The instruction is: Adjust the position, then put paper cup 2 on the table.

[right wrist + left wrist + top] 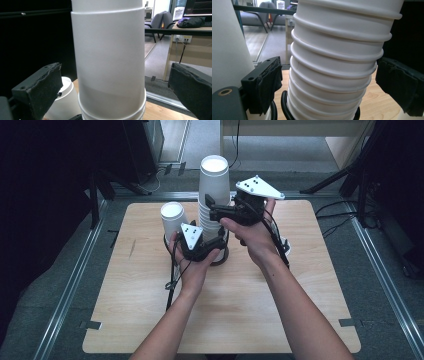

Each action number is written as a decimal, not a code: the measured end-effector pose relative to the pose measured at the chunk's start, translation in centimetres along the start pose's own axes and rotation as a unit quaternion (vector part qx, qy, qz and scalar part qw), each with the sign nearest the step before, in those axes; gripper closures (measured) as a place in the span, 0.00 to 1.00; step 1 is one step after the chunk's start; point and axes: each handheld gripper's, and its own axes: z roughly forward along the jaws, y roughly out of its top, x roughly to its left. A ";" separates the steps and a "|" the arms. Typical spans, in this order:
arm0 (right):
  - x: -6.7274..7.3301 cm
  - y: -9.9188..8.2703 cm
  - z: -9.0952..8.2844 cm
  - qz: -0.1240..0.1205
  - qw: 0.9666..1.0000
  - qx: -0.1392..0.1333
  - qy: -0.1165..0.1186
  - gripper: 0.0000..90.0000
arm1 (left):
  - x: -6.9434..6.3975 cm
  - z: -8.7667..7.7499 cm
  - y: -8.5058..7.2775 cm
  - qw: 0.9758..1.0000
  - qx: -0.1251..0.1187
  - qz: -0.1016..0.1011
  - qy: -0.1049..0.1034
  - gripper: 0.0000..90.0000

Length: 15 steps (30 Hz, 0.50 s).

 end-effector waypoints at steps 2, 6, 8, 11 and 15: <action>-0.1 0.0 0.3 0.000 1.000 0.001 -0.001 0.00 | -0.1 0.1 0.0 1.000 -0.001 0.001 -0.001 0.08; 0.0 0.1 0.7 0.000 1.000 0.003 -0.002 0.00 | -0.3 0.4 -0.1 1.000 -0.001 0.005 0.004 0.08; 0.1 0.1 0.9 -0.003 1.000 0.005 0.000 0.00 | -0.4 0.5 -0.1 1.000 -0.003 0.006 0.005 0.08; 0.2 0.1 1.2 -0.002 1.000 0.004 -0.002 0.00 | -0.5 0.7 -0.1 1.000 -0.005 0.006 0.005 0.08; 0.1 -0.1 1.6 -0.005 1.000 0.007 -0.005 0.00 | -0.6 0.7 0.0 1.000 -0.005 0.009 0.006 0.08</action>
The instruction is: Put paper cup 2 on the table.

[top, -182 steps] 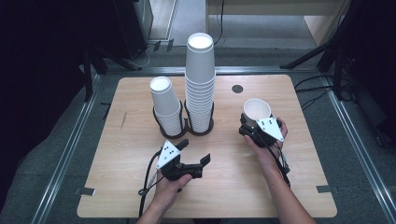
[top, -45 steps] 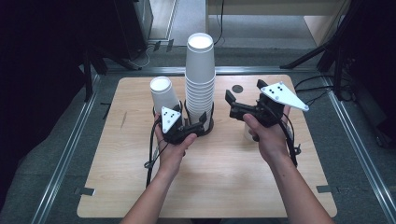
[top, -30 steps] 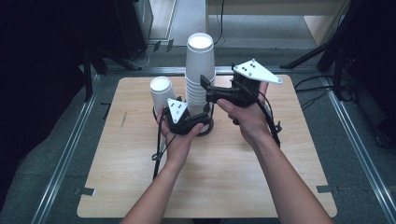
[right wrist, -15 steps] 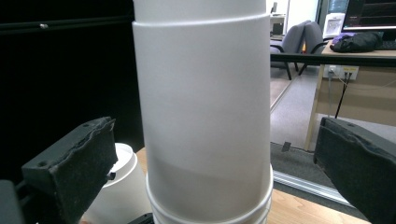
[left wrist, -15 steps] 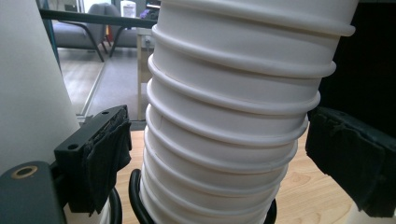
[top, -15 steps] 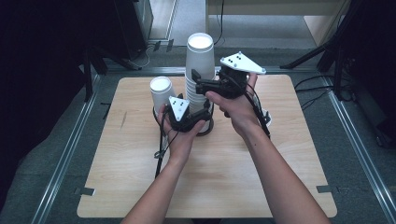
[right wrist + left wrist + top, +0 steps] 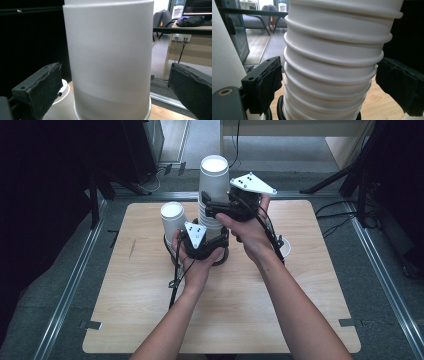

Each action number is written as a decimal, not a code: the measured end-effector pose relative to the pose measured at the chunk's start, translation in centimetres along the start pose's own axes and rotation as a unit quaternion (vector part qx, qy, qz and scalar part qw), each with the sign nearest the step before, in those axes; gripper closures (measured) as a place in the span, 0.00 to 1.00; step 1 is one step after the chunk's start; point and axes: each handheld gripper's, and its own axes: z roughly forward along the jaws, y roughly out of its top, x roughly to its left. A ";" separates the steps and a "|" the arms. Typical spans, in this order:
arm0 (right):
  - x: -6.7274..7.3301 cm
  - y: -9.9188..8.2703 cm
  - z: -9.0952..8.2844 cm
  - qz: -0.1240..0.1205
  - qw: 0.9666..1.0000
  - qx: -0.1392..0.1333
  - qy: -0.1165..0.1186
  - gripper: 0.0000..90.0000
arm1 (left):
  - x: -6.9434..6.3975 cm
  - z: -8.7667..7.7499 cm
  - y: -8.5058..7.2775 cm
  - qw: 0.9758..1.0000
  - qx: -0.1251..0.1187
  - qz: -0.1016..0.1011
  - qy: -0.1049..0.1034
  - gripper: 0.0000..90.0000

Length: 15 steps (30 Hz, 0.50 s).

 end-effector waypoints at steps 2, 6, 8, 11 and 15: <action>0.0 -0.1 0.3 -0.003 1.000 0.003 -0.001 0.00 | 0.0 0.1 0.0 1.000 -0.001 0.002 -0.001 0.08; -0.2 -0.3 0.9 0.009 1.000 0.007 -0.001 0.00 | 0.0 0.1 0.0 1.000 -0.001 0.002 -0.002 0.08; -0.2 -0.4 1.4 0.010 1.000 0.005 0.005 0.00 | 0.0 0.2 0.0 1.000 0.000 0.005 -0.001 0.08; -0.2 -0.5 2.2 0.006 1.000 0.015 0.009 0.00 | 0.1 0.2 0.0 1.000 -0.003 0.003 -0.005 0.08; -0.3 -0.9 3.0 0.001 1.000 0.026 0.004 0.00 | 0.0 0.2 0.0 1.000 -0.004 0.004 -0.005 0.09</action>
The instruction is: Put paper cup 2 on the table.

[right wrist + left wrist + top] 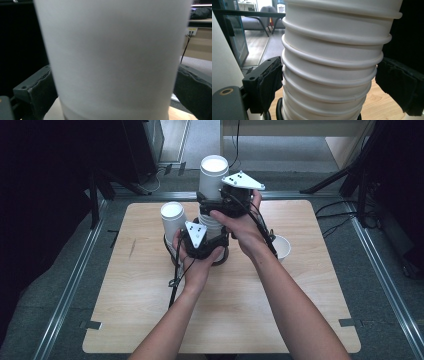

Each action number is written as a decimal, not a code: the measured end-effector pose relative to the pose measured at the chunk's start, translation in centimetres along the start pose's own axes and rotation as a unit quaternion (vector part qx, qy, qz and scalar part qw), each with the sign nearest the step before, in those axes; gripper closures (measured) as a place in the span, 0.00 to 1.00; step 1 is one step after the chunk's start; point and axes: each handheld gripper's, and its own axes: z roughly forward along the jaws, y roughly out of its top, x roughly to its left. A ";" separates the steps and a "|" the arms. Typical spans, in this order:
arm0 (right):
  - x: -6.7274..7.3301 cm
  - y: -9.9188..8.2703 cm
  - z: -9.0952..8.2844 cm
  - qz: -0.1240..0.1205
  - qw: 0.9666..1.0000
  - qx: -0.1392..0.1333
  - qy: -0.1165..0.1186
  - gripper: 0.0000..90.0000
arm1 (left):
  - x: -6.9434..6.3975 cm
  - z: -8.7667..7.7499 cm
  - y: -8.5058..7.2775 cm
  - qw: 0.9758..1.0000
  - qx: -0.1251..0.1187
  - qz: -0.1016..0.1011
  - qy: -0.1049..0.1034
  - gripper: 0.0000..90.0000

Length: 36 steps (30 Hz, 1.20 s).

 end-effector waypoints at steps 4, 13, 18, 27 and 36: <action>-0.2 -0.4 0.2 0.018 1.000 0.001 0.010 0.08 | 0.1 0.0 0.0 1.000 0.000 0.000 -0.002 0.09; 0.1 -0.4 0.2 0.011 1.000 -0.007 0.004 0.12 | 0.1 -0.1 0.0 1.000 0.000 0.006 -0.001 0.10; 0.2 -0.1 0.1 0.015 1.000 -0.021 0.000 0.12 | 0.1 -0.2 0.0 1.000 0.001 0.007 -0.002 0.11; 0.3 0.6 -0.2 0.018 0.999 -0.030 -0.003 0.12 | 0.1 -0.3 0.0 1.000 0.001 0.008 -0.004 0.11; 0.5 0.7 -0.2 0.021 0.999 -0.029 -0.002 0.12 | 0.2 -0.4 0.0 1.000 0.000 0.009 -0.004 0.12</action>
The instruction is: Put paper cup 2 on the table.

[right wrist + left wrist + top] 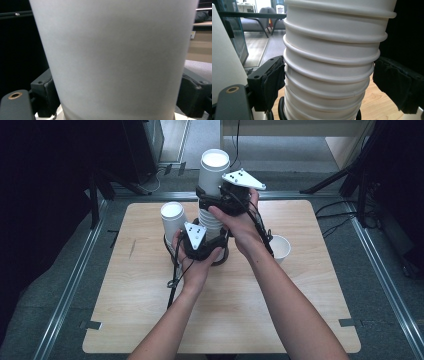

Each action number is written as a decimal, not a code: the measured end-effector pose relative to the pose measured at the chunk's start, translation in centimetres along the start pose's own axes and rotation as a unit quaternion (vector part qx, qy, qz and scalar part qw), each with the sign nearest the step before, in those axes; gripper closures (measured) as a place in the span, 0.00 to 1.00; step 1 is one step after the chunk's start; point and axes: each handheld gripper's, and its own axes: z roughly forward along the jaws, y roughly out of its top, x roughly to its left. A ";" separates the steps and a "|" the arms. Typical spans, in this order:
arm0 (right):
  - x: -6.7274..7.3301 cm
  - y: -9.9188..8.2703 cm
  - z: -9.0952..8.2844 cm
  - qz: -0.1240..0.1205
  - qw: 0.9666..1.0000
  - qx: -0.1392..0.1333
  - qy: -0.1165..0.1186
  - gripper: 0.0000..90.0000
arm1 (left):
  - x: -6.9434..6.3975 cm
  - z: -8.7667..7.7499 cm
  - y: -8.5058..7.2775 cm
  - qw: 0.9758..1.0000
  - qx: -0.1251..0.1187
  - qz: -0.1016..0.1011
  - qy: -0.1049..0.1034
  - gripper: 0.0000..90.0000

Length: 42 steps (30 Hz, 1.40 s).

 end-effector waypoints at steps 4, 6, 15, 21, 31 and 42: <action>0.0 0.2 0.0 0.000 1.000 -0.004 0.000 0.12 | 0.0 0.0 0.0 1.000 0.000 0.001 0.000 0.13; 0.1 0.2 -0.1 0.001 1.000 -0.005 -0.001 0.12 | 0.0 0.0 0.0 1.000 0.000 0.001 0.000 0.13; 0.5 0.9 -0.4 -0.025 0.999 -0.022 -0.017 0.13 | 0.1 -0.2 0.0 1.000 0.002 0.002 -0.004 0.14; 0.8 1.3 -0.6 -0.026 0.999 -0.034 -0.026 0.13 | 0.1 -0.2 0.0 1.000 0.002 0.004 -0.005 0.14; 1.4 2.1 -1.0 -0.028 0.997 -0.064 -0.026 0.15 | 0.2 -0.2 0.1 1.000 0.002 0.003 -0.006 0.14; 1.6 3.8 -2.2 -0.016 0.995 -0.088 -0.041 0.16 | 0.1 -0.2 0.0 1.000 0.012 0.013 -0.009 0.11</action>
